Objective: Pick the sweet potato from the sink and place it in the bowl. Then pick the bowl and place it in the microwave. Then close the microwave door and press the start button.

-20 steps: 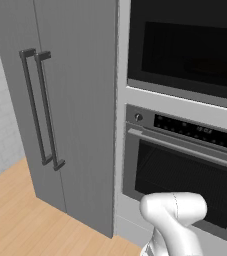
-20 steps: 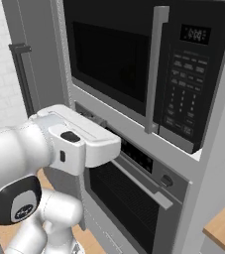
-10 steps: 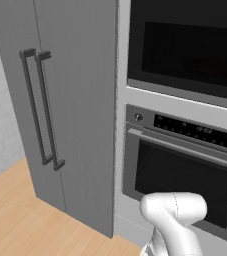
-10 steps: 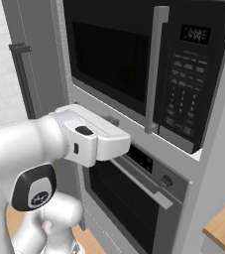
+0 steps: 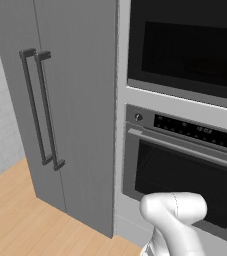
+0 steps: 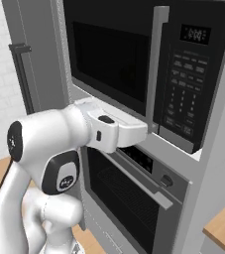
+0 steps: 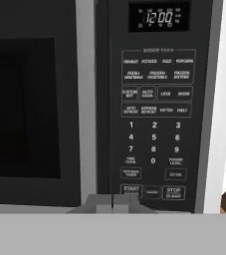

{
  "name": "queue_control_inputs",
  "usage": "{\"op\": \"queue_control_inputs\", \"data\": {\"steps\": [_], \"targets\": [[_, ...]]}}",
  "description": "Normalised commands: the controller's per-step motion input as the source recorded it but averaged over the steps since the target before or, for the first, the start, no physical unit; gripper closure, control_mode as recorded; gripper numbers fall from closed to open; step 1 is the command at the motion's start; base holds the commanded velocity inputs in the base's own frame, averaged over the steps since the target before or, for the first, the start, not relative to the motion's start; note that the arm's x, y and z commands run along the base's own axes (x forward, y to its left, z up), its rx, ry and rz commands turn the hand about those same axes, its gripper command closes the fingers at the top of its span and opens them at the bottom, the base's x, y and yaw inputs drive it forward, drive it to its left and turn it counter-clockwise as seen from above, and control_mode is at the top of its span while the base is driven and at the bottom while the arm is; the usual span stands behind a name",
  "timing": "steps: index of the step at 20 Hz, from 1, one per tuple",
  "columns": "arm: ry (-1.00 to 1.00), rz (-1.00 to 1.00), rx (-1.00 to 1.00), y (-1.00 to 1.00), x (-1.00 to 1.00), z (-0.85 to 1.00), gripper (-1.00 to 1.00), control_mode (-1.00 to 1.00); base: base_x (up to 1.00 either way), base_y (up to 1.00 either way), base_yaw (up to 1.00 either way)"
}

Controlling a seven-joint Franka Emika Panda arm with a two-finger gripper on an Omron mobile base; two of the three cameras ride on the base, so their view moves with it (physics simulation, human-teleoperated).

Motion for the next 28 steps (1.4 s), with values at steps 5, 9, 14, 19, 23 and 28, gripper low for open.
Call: {"op": "queue_control_inputs", "data": {"steps": [5, 9, 14, 19, 23, 28], "targets": [[0.0, 0.0, 0.0, -0.34, 0.24, 0.0, 1.0, -1.0, 0.0, 0.0, 0.0], [0.0, 0.0, 0.0, -0.2, 0.04, -0.01, 1.0, -1.0, 0.0, 0.0, 0.0], [-0.02, 0.0, 0.0, -0.22, 0.0, -0.06, 1.0, -1.0, 0.0, 0.0, 0.0], [-0.02, 0.0, 0.0, -0.14, 0.0, -0.26, 1.0, -1.0, 0.0, 0.0, 0.0], [0.0, 0.0, 0.0, -0.03, 0.0, -0.33, 1.0, -1.0, 0.0, 0.0, 0.0], [-0.02, 0.0, 0.0, 0.0, 0.08, -0.21, 1.0, -1.0, 0.0, 0.0, 0.0]]}}
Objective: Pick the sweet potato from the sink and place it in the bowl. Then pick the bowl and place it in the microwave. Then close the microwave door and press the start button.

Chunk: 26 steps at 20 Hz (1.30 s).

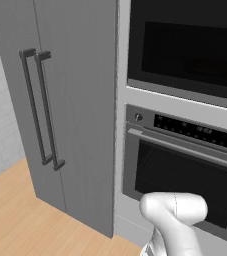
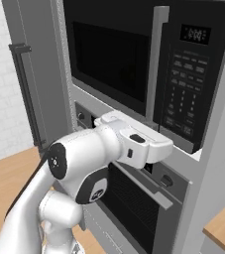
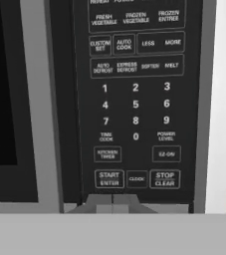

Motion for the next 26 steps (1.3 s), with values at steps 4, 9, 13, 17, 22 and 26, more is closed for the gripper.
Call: {"op": "queue_control_inputs", "data": {"steps": [4, 9, 13, 17, 22, 26], "targets": [[-0.01, 0.0, 0.0, -0.23, 0.27, -0.03, 1.0, -1.0, 0.0, 0.0, 0.0], [-0.03, 0.01, 0.0, -0.15, 0.2, -0.17, 1.0, -1.0, 0.0, 0.0, 0.0], [-0.09, 0.0, 0.0, -0.08, 0.01, -0.21, 1.0, -1.0, 0.0, 0.0, 0.0], [-0.06, 0.0, 0.0, -0.11, 0.06, -0.03, 1.0, -1.0, 0.0, 0.0, 0.0], [-0.11, 0.0, 0.0, -0.01, 0.01, 0.01, 1.0, -1.0, 0.0, 0.0, 0.0], [-0.13, 0.0, 0.0, 0.0, 0.0, 0.02, 1.0, -1.0, 0.0, 0.0, 0.0]]}}
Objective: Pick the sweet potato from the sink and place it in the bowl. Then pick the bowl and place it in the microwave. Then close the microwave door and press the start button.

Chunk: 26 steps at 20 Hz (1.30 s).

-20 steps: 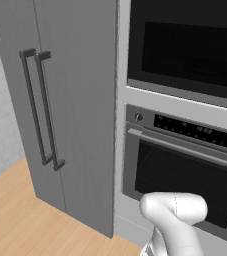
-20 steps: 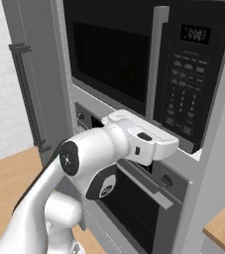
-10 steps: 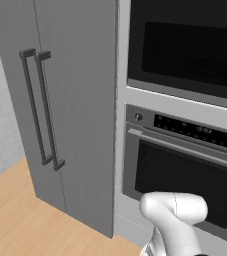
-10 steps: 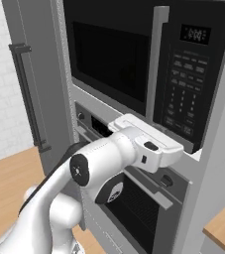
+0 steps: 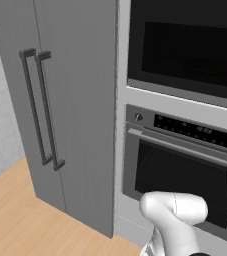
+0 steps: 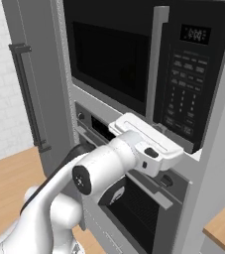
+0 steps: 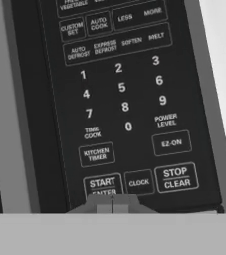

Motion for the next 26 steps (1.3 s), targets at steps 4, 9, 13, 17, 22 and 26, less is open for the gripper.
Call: {"op": "queue_control_inputs", "data": {"steps": [4, 9, 13, 17, 22, 26], "targets": [[-0.03, 0.0, 0.0, 0.0, 0.19, 0.0, 1.0, -1.0, 0.0, 0.0, 0.0], [0.07, 0.0, 0.0, 0.01, 0.17, 0.0, 1.0, -1.0, 0.0, 0.0, 0.0], [0.12, 0.0, 0.02, -0.23, 0.13, 0.0, 1.0, -1.0, 0.0, 0.0, 0.0], [0.01, 0.05, 0.05, -0.51, 0.36, 0.0, 1.0, -1.0, 0.0, 0.0, 0.0], [0.01, 0.12, 0.08, -0.51, 0.57, -0.05, 1.0, -1.0, 0.0, 0.0, 0.0], [0.02, 0.14, 0.04, -0.21, 0.51, -0.08, 1.0, -1.0, 0.0, 0.0, 0.0]]}}
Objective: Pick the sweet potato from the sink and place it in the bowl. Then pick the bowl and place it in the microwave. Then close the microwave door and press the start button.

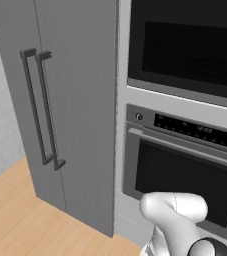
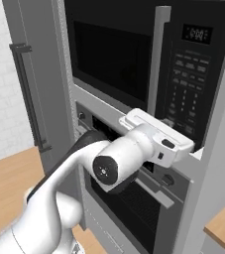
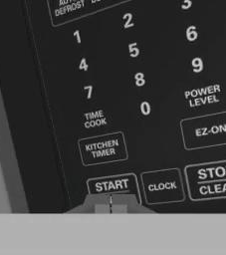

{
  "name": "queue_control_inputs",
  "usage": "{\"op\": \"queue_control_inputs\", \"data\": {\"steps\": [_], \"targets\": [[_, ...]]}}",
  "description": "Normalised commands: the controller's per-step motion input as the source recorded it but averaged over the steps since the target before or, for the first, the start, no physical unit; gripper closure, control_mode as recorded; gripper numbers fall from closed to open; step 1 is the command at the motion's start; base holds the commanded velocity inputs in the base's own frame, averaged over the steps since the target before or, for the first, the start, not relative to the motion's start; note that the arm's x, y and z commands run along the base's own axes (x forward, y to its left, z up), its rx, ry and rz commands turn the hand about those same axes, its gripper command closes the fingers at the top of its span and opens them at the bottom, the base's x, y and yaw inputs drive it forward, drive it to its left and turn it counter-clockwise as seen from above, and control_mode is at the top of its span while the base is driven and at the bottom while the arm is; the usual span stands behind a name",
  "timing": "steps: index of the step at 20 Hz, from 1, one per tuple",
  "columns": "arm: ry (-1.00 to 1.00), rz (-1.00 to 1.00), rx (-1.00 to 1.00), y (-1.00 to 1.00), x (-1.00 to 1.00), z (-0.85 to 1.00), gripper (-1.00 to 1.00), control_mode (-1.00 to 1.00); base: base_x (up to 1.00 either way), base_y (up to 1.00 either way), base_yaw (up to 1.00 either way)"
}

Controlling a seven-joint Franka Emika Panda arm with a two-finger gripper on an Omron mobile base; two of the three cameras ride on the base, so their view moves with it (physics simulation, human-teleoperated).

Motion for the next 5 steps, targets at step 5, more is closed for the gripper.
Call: {"op": "queue_control_inputs", "data": {"steps": [5], "targets": [[-0.02, 0.11, 0.0, 0.0, -0.01, 0.0, 1.0, -1.0, 0.0, 0.0, 0.0]]}}
